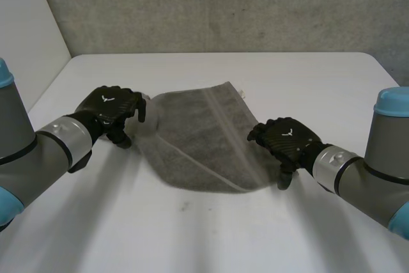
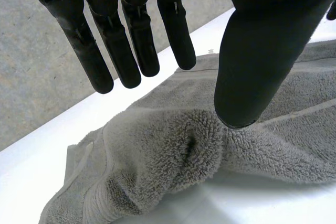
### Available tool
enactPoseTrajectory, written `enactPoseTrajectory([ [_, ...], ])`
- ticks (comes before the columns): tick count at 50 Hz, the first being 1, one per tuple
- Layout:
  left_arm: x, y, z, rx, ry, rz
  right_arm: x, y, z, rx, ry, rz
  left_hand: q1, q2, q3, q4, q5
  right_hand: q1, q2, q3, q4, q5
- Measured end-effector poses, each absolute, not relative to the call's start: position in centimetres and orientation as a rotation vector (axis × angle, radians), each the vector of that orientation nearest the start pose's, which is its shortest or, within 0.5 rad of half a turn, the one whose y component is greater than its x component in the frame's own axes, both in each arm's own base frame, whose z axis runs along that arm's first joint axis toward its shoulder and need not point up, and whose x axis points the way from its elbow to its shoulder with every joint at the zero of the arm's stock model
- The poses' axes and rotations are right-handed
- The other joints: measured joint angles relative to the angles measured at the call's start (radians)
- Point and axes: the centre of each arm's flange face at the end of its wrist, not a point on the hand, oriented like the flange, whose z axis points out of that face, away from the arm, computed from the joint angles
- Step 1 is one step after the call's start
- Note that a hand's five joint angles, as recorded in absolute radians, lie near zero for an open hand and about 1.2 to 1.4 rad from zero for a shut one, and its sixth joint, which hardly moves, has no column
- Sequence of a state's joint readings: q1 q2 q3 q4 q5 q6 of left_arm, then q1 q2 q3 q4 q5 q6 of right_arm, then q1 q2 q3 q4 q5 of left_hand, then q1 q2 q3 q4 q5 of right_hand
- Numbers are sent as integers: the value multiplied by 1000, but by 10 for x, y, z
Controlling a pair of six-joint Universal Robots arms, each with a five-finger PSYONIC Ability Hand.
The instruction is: Fold the towel.
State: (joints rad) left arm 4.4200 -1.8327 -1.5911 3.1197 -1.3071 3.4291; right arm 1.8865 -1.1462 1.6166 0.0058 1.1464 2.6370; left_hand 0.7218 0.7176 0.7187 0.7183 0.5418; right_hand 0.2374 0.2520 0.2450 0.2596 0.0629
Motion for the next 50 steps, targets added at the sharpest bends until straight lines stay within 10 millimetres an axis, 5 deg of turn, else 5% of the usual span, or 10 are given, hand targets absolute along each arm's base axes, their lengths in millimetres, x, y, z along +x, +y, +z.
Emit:
enactPoseTrajectory([
  [17, -244, -278, 200, 1072, 2504, -1904, 247, -253, 148, -1229, 2145, -1490, -9, -7, -8, -8, -6, 0, 0, 0, 0, 0],
  [37, -245, -282, 197, 1070, 2482, -1901, 251, -272, 125, -1268, 2097, -1568, 11, 16, 16, 15, 18, 14, 3, 3, 3, 7],
  [50, -244, -281, 196, 1069, 2488, -1897, 254, -282, 119, -1322, 2086, -1584, 11, 16, 16, 15, 18, 262, 247, 260, 245, 276],
])
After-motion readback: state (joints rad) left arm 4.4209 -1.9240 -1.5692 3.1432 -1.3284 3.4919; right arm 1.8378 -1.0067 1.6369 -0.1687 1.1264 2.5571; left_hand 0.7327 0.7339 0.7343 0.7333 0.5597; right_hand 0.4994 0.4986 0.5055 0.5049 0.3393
